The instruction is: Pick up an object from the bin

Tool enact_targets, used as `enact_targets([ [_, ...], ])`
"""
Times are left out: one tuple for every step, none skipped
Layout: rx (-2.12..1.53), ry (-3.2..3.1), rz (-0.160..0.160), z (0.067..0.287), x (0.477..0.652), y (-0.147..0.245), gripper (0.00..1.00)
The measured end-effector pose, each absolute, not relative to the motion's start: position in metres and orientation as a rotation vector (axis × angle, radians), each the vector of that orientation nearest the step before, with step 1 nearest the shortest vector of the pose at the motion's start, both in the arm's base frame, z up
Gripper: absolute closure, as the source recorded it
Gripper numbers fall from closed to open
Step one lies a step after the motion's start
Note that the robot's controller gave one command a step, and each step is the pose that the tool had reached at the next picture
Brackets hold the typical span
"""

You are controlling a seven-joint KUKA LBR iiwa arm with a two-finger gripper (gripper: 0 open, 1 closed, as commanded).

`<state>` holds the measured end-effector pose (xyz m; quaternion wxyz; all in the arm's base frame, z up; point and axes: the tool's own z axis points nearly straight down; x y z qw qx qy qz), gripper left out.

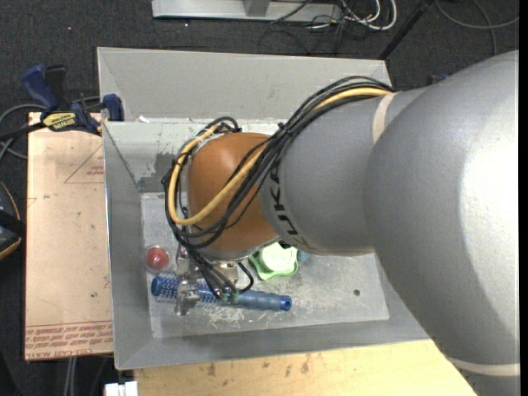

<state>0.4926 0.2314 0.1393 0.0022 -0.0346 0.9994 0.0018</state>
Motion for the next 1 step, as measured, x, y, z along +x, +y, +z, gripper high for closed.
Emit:
enact_targets([
  [-0.109, 3.136, 0.005, 0.1795, 0.4937, 0.2321, 1.00],
])
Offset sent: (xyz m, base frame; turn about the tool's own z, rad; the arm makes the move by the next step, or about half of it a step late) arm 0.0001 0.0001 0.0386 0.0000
